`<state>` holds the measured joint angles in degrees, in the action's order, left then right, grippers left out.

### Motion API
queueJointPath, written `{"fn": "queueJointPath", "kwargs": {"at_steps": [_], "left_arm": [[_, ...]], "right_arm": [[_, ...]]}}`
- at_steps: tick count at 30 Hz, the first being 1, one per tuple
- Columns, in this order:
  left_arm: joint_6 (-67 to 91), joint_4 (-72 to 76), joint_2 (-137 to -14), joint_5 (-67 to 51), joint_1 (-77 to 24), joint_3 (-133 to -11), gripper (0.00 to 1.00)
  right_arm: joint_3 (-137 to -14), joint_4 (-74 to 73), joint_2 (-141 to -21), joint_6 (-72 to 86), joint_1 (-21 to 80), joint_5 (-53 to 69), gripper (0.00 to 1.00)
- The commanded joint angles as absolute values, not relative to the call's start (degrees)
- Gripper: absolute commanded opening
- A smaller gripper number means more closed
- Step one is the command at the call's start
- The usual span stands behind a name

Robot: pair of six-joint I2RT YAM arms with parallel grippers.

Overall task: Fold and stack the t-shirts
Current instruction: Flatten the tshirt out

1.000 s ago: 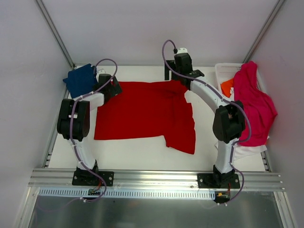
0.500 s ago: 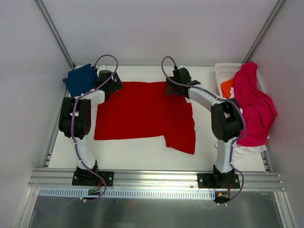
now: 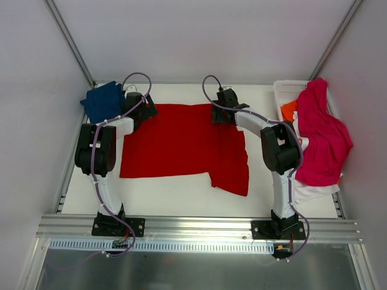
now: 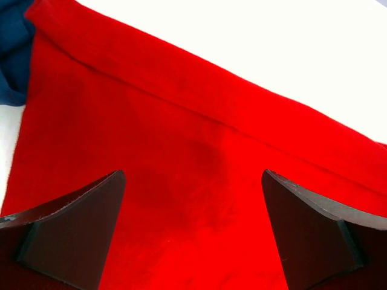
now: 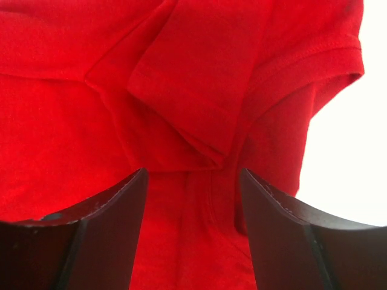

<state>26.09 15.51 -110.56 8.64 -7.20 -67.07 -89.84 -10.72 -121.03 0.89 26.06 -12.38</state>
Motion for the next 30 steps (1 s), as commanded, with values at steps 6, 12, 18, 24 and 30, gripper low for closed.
{"fn": "queueJointPath", "kwargs": {"at_steps": [6, 12, 18, 24, 30], "left_arm": [[24.61, 19.24, -108.02, 6.42, -7.82, -66.01, 0.98], [24.87, 19.95, -107.75, 5.71, -7.47, -65.48, 0.98], [25.05, 20.39, -107.49, 5.19, -7.3, -65.13, 0.98], [25.66, 20.65, -107.4, 4.4, -6.77, -64.6, 0.98], [26.19, 21.62, -107.05, 3.34, -6.15, -63.81, 0.98]], "right_arm": [[-94.83, -8.61, -123.05, 1.32, 25.05, -11.78, 0.64], [-96.5, -8.88, -124.54, 1.58, 24.17, -10.64, 0.57], [-96.94, -8.96, -124.89, 2.28, 23.38, -9.76, 0.4], [-97.03, -8.96, -124.89, 2.55, 23.12, -9.84, 0.0], [-97.73, -8.35, -124.19, 2.72, 23.03, -9.67, 0.01]]}}
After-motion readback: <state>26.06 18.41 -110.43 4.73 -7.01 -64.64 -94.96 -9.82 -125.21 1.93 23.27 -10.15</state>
